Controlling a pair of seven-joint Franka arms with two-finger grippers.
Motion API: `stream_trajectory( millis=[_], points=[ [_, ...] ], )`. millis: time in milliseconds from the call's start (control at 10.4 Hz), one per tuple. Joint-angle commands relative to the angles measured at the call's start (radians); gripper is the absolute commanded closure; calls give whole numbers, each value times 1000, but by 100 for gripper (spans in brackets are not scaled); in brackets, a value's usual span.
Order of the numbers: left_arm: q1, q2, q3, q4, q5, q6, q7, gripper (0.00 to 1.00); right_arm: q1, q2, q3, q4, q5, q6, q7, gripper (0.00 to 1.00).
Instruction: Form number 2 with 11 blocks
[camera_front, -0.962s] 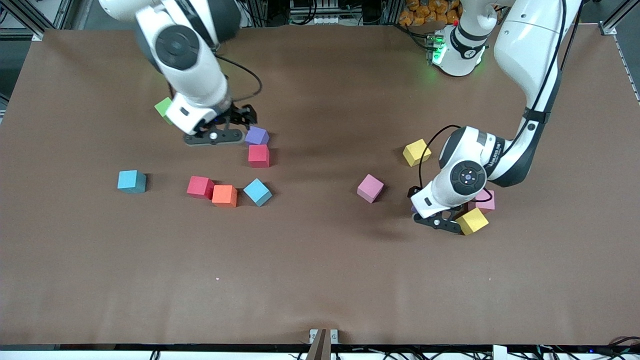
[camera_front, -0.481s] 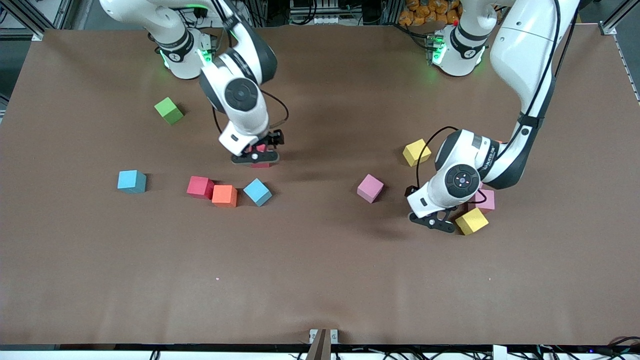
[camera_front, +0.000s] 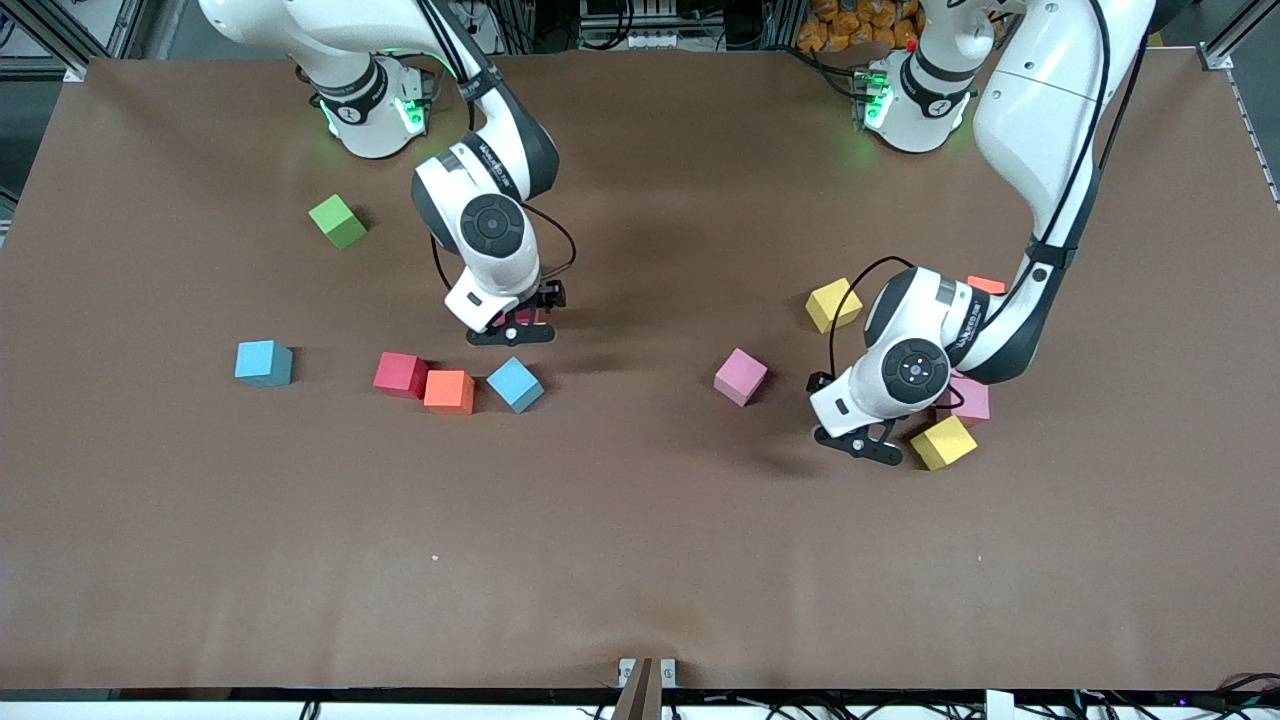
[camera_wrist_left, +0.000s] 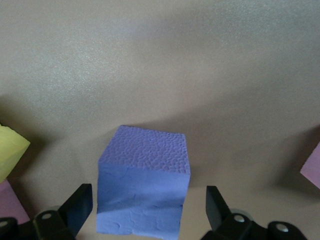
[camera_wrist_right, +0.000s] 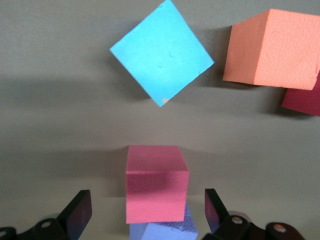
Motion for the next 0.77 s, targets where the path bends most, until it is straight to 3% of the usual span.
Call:
stream_trajectory(
  millis=[0, 192, 289, 674],
  points=[
    [-6, 4, 0, 9, 8, -7, -15, 45, -32, 6, 5, -30, 9, 39, -47, 0],
    [-8, 3, 0, 9, 10, -12, -87, 92, -44, 14, 6, -57, 12, 82, -76, 0],
    [-12, -8, 0, 11, 10, -43, -105, 100, -52, 18, 6, -57, 24, 82, -98, 0],
    [2, -141, -93, 11, -61, -239, -232, 100, -51, 25, 6, -53, 96, 84, -101, 0]
  ],
)
